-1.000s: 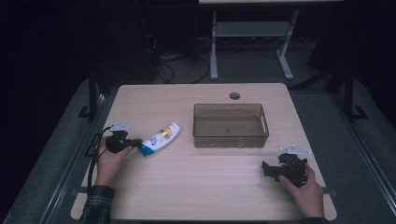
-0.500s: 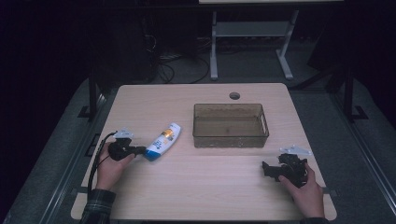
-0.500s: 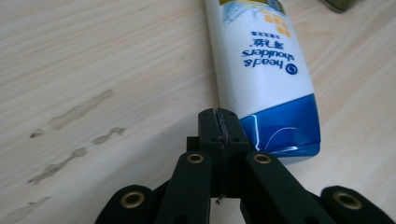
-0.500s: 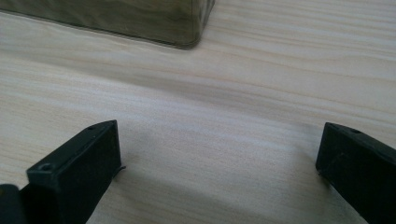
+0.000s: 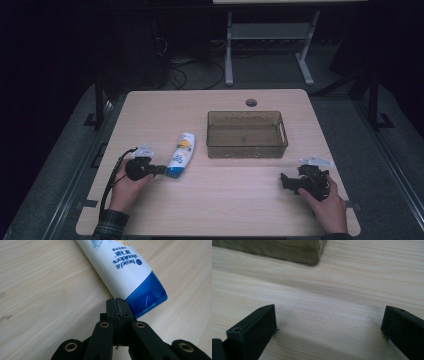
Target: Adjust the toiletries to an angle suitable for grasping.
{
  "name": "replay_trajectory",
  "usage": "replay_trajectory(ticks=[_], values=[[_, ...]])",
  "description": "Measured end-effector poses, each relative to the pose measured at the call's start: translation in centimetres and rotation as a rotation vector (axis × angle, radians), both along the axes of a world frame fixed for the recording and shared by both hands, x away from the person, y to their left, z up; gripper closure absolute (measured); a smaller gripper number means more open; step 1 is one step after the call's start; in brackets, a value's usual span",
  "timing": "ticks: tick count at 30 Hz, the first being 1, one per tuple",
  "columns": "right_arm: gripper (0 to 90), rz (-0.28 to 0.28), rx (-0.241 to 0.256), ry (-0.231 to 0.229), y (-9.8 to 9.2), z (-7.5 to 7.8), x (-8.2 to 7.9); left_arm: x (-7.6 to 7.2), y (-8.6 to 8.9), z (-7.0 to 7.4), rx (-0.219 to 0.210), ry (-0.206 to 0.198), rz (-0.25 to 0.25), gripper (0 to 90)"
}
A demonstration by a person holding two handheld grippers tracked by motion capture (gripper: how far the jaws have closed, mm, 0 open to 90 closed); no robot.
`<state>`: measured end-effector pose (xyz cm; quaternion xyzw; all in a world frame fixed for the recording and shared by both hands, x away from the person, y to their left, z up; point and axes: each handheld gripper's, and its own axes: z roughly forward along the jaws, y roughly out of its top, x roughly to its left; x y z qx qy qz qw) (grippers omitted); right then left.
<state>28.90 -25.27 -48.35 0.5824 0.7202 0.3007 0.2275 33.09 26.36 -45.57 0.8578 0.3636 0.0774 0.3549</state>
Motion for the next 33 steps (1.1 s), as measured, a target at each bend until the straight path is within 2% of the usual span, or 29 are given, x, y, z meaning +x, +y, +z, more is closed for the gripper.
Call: replay_trajectory(ticks=[3, 9, 16, 20, 22, 27, 33], values=[[0.0, 0.000, 0.000, 0.000, 0.0, 0.0, 0.0, -0.2, -0.7, 0.0, -0.006, 0.001, -0.021, 89.8], [0.0, 0.000, 0.000, 0.000, 0.0, 0.0, 0.0, -0.5, -2.1, -0.1, 0.008, 0.005, -0.070, 89.7], [0.0, 0.001, -0.001, 0.000, 0.0, 0.0, 0.0, -0.2, -2.0, 1.1, -0.017, -0.030, -0.056, 89.8], [0.0, 0.000, 0.000, 0.000, 0.0, 0.0, 0.0, 0.6, -2.1, 2.1, -0.028, -0.056, -0.056, 89.8], [0.0, 0.000, -0.001, 0.000, 0.0, 0.0, 0.0, 1.1, -2.2, 2.7, -0.015, -0.071, -0.062, 89.8], [0.0, 0.000, 0.000, 0.000, 0.0, 0.0, 0.0, 2.6, -2.6, 4.3, -0.017, -0.100, -0.061, 89.8], [0.0, 0.001, -0.001, 0.000, 0.0, 0.0, 0.0, 4.4, -3.4, 5.9, -0.018, -0.115, -0.079, 89.8]])
